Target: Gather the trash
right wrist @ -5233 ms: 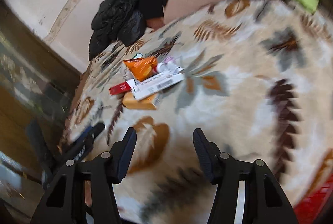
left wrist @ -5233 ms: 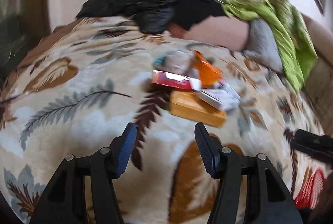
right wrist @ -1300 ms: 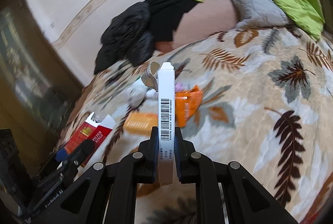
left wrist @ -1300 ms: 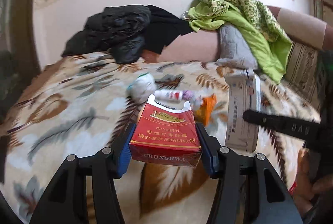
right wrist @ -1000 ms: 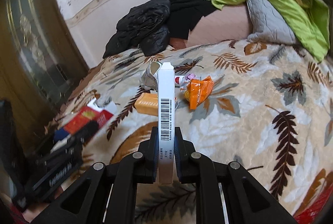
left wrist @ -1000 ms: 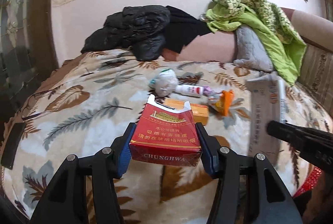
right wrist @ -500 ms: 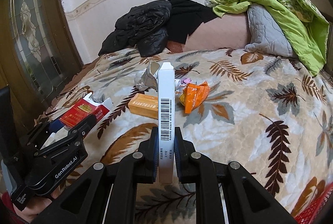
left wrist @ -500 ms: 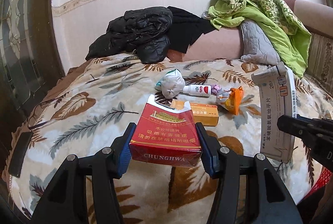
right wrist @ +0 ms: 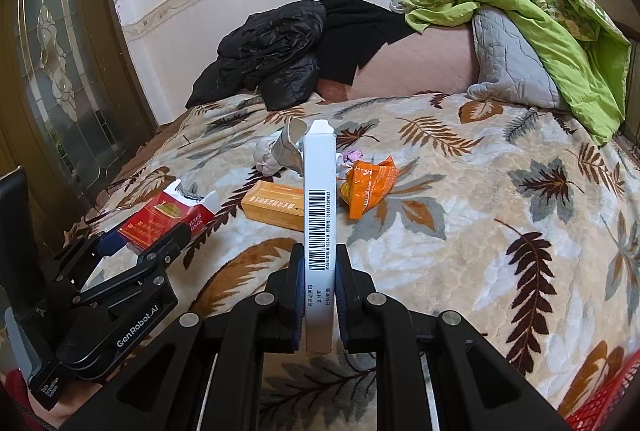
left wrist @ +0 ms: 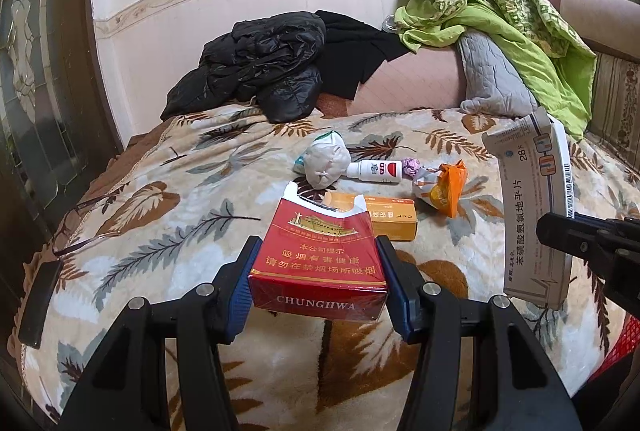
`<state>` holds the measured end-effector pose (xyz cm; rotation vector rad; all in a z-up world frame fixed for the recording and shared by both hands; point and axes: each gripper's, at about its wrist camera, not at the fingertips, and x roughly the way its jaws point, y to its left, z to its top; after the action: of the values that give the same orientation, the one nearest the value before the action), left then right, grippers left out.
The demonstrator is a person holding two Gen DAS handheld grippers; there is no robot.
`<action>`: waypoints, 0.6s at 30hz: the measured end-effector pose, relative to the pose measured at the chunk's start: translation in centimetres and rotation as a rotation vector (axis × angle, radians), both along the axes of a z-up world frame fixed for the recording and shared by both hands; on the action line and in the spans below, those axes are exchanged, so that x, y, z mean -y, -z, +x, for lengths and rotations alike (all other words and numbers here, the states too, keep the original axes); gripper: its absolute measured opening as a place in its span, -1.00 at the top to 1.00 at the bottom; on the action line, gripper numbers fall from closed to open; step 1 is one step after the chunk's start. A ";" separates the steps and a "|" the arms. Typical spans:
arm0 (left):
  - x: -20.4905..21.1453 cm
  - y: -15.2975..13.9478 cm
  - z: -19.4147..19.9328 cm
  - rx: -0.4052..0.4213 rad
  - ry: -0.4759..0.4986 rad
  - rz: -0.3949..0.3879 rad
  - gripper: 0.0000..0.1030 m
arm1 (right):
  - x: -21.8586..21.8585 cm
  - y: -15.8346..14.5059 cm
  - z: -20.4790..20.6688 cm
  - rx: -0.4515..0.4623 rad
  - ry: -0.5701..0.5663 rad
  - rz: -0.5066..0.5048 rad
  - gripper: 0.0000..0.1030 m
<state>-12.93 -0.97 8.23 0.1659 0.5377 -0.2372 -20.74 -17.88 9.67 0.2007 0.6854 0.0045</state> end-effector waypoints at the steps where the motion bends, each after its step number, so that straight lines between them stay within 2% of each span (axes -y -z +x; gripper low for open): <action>1: 0.0 0.0 0.0 0.000 0.000 0.001 -0.07 | 0.0 0.0 0.0 0.000 0.000 -0.001 0.72; 18: 0.1 0.0 0.0 -0.001 0.002 -0.002 -0.07 | 0.1 -0.1 0.0 0.002 0.000 -0.001 0.72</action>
<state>-12.96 -1.06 8.21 0.1640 0.5382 -0.2397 -20.76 -17.98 9.74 0.1999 0.6838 0.0040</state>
